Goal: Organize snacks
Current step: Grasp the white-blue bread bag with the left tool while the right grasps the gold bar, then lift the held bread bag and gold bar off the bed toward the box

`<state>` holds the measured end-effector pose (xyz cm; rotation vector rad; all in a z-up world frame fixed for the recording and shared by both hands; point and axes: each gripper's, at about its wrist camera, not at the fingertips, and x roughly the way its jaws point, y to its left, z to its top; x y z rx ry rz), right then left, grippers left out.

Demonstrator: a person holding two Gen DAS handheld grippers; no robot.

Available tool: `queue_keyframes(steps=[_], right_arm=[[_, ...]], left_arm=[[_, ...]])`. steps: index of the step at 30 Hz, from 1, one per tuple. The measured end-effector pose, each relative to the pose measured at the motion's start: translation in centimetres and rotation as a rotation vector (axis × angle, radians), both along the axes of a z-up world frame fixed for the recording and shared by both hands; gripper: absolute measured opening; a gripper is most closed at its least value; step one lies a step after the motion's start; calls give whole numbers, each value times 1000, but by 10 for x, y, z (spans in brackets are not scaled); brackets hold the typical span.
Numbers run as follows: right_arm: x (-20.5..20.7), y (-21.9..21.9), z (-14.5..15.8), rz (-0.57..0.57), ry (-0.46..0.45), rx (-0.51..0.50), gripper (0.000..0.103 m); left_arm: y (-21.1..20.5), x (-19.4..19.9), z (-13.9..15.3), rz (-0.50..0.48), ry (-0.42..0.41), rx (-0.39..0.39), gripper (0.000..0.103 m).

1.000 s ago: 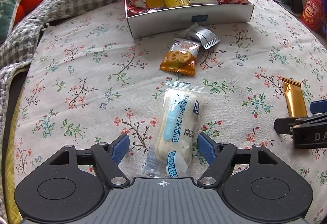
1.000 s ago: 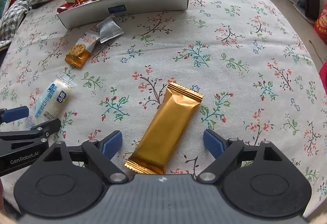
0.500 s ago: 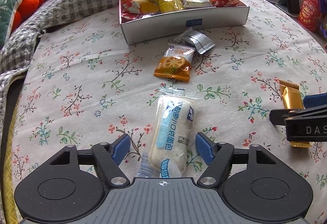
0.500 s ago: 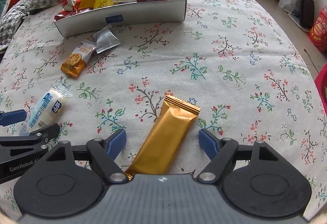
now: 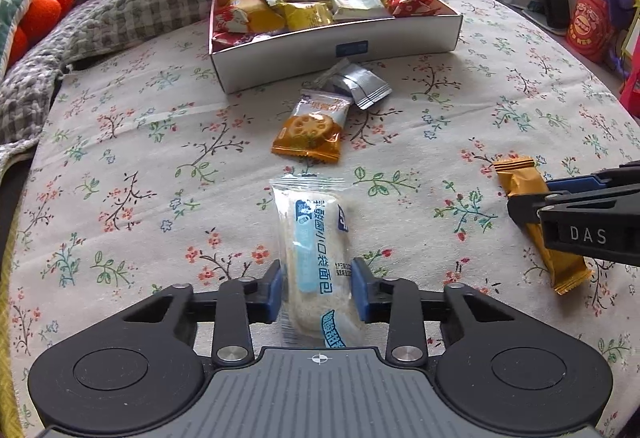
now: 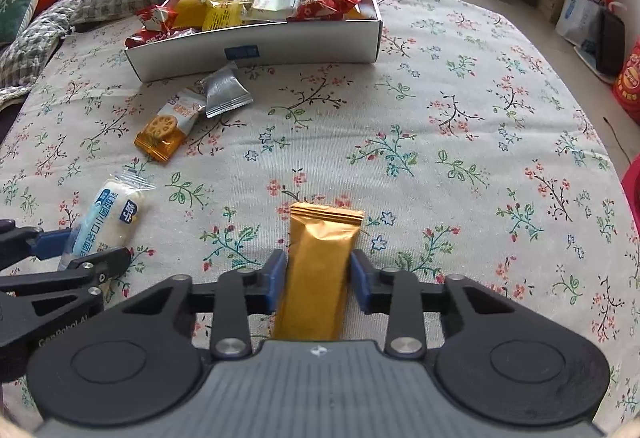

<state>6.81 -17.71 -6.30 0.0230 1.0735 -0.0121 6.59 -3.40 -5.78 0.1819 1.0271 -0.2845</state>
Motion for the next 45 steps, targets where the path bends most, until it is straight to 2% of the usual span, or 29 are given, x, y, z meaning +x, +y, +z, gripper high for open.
queue_keyframes(steps=[3, 12, 19, 29, 37, 40, 43, 44, 45], right_arm=[[0, 1, 1, 10, -6, -2, 26], [0, 4, 3, 26, -34, -8, 26], [3, 3, 5, 20, -48, 5, 26], [5, 2, 9, 20, -65, 29, 26], [5, 2, 14, 30, -88, 47, 26], [6, 4, 13, 39, -86, 42, 26], [7, 4, 12, 37, -82, 40, 26], [7, 4, 12, 35, -81, 39, 26], [7, 3, 12, 34, -80, 39, 26]], left_arm=[[0, 1, 0, 7, 1, -6, 26], [4, 4, 4, 31, -11, -29, 21], [6, 8, 6, 45, -13, -41, 20], [12, 9, 18, 64, -42, -97, 19], [19, 10, 30, 80, -76, -145, 10], [14, 11, 23, 60, -44, -131, 11], [16, 15, 15, 72, -8, -138, 17], [17, 17, 13, 71, 3, -147, 27], [16, 17, 12, 69, 7, -151, 44]])
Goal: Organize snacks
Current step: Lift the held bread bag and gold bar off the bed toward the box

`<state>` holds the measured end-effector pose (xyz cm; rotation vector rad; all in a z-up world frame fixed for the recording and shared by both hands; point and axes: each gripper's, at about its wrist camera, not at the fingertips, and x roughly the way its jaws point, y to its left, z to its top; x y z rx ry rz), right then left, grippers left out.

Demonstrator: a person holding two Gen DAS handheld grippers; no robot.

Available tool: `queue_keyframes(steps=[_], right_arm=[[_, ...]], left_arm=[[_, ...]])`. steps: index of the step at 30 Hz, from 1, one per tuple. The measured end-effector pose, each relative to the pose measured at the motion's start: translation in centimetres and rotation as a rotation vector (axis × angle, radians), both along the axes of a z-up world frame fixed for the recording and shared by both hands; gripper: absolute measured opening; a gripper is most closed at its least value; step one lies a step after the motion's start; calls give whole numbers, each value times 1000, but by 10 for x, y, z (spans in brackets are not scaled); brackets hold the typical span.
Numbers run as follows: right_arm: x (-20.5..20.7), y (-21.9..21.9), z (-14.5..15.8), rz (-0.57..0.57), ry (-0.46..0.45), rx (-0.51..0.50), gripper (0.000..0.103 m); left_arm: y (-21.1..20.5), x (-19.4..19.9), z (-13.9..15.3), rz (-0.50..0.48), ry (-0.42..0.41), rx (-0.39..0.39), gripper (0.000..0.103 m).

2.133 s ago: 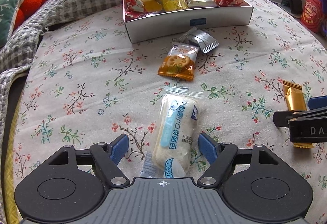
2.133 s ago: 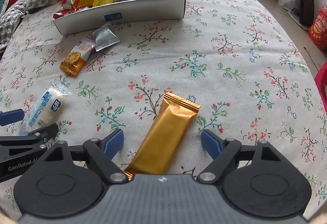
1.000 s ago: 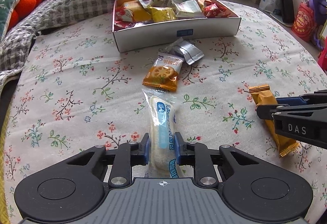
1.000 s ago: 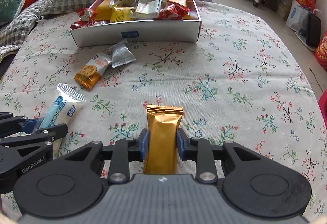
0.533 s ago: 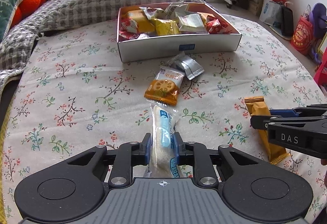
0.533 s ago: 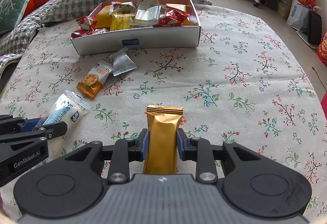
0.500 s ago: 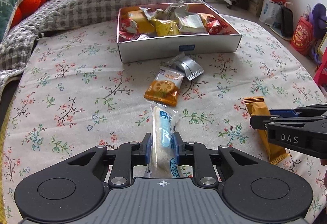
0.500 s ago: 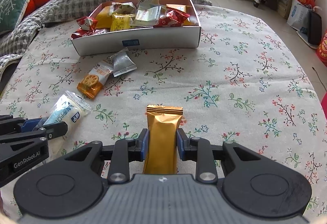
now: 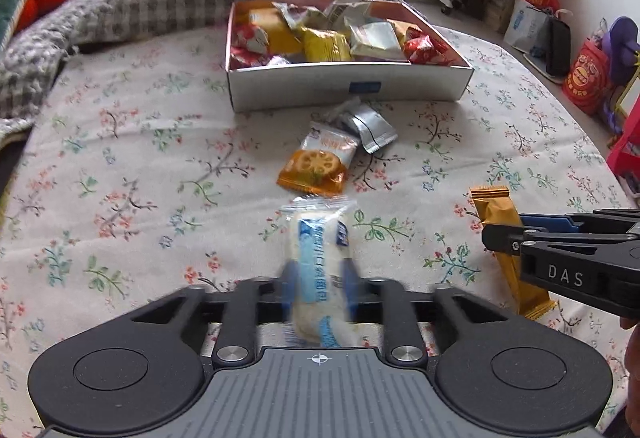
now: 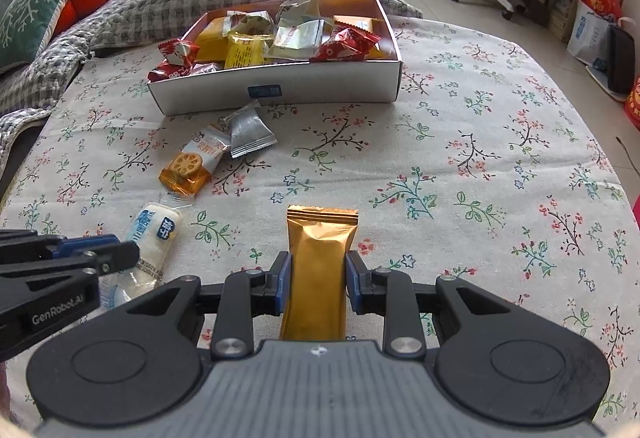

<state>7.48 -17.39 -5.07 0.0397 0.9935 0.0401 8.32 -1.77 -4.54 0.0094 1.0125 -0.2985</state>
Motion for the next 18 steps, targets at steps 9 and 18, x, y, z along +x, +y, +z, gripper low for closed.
queue_keyframes(steps=[9, 18], right_arm=[[1, 1, -1, -1, 5, -2, 26], [0, -2, 2, 1, -9, 15, 26]], left_arm=[[-28, 1, -21, -69, -38, 176, 81], [-22, 6, -16, -51, -38, 131, 26]])
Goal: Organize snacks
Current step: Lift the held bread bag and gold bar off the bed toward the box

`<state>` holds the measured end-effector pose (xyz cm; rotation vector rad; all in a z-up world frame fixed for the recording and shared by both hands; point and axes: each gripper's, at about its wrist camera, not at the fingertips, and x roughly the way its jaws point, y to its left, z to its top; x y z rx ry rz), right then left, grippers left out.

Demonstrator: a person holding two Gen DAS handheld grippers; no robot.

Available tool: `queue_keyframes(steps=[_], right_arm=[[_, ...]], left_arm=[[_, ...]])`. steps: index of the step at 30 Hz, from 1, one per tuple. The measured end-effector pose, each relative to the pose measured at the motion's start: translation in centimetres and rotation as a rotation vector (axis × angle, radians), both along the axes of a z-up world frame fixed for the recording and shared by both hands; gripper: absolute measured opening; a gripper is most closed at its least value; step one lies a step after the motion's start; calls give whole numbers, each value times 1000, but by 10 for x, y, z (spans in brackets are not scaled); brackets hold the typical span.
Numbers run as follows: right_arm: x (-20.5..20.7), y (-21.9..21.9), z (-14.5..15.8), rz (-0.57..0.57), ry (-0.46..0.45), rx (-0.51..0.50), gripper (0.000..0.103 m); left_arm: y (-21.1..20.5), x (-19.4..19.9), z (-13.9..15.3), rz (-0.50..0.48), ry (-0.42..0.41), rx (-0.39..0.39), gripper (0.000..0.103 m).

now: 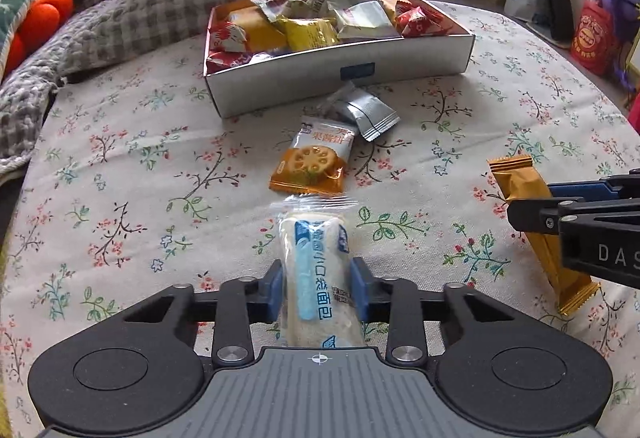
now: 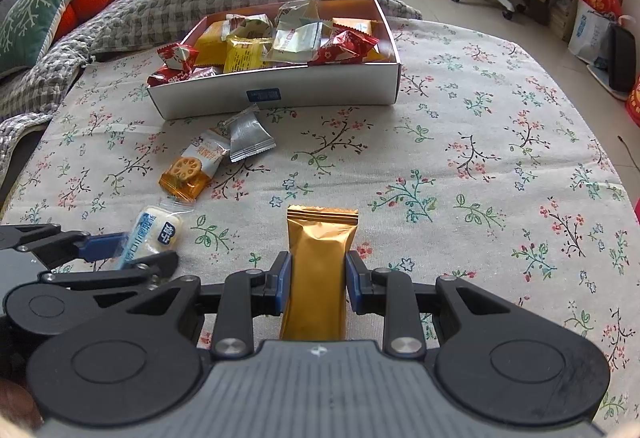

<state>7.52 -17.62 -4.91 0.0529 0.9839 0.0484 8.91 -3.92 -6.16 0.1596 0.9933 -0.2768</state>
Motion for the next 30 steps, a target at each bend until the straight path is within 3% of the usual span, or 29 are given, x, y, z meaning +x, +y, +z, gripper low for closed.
queue_keyframes(steps=[3, 30], right_arm=[[0, 0, 2, 3, -6, 3, 26], [8, 2, 12, 12, -62, 20, 26]], left_arm=[[5, 2, 2, 33, 8, -14, 20], [25, 10, 46, 102, -78, -182, 18]])
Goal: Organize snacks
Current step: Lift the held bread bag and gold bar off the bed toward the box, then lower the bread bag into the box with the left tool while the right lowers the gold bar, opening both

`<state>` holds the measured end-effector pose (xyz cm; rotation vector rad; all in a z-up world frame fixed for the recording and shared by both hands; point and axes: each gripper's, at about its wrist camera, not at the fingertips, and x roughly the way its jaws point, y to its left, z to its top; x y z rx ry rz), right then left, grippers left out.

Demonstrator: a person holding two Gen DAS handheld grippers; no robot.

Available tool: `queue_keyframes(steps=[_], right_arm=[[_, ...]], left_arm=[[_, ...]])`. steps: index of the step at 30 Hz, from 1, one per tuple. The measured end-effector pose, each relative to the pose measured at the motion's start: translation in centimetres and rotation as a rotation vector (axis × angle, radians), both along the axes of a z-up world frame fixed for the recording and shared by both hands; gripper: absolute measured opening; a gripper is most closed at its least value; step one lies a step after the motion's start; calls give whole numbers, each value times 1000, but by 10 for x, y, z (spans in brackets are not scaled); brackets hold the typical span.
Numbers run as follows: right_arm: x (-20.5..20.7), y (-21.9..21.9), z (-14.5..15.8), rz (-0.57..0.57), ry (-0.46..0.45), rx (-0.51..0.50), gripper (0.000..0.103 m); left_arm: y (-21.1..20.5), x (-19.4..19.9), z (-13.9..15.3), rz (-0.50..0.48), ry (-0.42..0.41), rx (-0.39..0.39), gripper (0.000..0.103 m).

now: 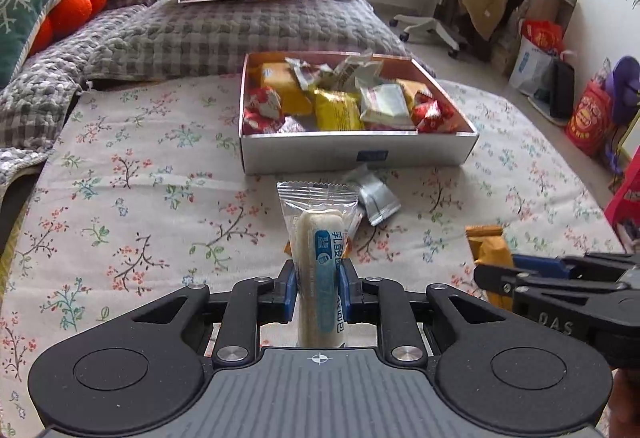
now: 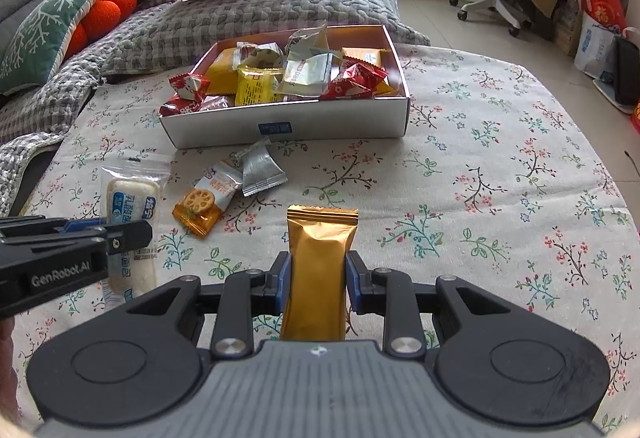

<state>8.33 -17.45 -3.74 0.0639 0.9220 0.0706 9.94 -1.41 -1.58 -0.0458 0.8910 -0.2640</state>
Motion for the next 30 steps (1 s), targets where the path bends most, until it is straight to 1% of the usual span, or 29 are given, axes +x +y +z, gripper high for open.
queue_keyframes(steps=[12, 21, 24, 30], right_arm=[[5, 3, 6, 3, -36, 2, 26], [16, 0, 17, 4, -64, 18, 26], [23, -1, 20, 12, -70, 22, 26], [42, -5, 28, 26, -82, 35, 26]], left_arm=[[5, 2, 17, 14, -70, -40, 17], [2, 15, 35, 1, -100, -54, 17], [-1, 23, 38, -8, -98, -65, 17], [-4, 45, 35, -13, -70, -75, 17]])
